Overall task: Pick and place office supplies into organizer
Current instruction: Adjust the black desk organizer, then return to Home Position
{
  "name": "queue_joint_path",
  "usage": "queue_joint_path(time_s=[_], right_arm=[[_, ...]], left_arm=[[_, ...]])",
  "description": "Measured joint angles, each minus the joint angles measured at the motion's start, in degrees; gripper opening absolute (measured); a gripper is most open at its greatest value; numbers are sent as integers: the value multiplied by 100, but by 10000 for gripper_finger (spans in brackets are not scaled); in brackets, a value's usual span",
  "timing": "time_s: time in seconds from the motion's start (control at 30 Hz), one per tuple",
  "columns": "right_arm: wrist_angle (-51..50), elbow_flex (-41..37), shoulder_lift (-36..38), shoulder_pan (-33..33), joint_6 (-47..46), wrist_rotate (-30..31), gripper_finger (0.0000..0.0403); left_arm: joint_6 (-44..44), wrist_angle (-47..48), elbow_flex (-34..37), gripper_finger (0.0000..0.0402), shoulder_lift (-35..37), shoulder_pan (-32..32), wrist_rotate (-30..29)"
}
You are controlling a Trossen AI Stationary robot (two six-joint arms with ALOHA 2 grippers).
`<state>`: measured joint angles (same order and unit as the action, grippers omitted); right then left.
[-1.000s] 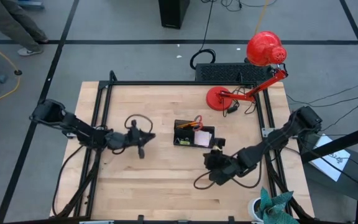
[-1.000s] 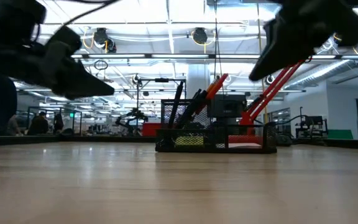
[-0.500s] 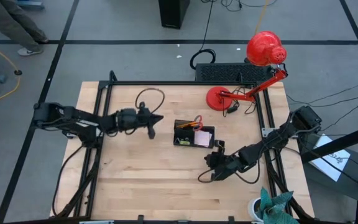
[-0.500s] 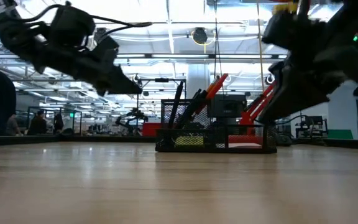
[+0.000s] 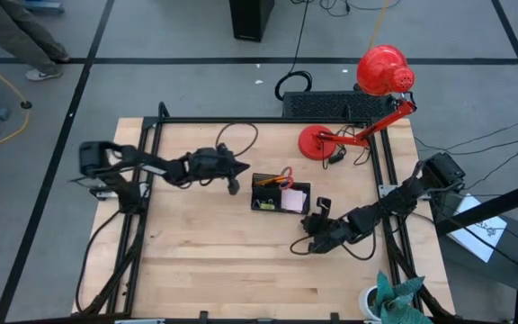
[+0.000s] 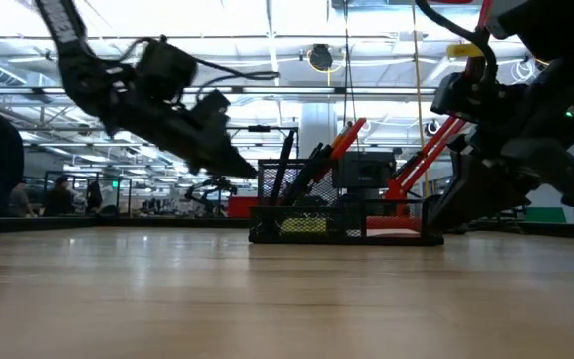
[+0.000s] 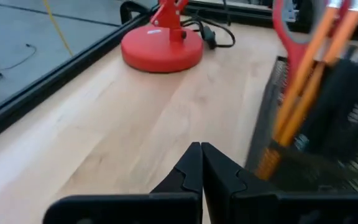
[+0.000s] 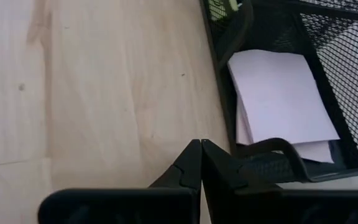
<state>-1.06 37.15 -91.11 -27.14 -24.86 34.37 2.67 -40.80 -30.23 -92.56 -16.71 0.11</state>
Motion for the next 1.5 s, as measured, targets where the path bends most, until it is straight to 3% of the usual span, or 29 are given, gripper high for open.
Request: queue_joint_path(time_s=[0.33,0.53,0.87,1.0,1.13,1.5], right_arm=[[-33,-175,2,260,-85,-13,0],[310,-656,26,352,-438,31,0],[1200,-824,0,365,226,-151,0],[1286,-824,18,365,522,-316,0],[1300,-817,331,341,895,-967,0],[738,-806,2520,416,2423,-1389,0]], left_arm=[[-97,4,-714,5,-1064,-107,742],[-132,156,-707,4,-1132,69,737],[-470,256,-705,10,-1047,125,217],[-758,547,-705,4,-567,34,-5],[-1059,1409,-668,14,316,45,-40],[-2102,3661,-677,9,2491,1235,842]])
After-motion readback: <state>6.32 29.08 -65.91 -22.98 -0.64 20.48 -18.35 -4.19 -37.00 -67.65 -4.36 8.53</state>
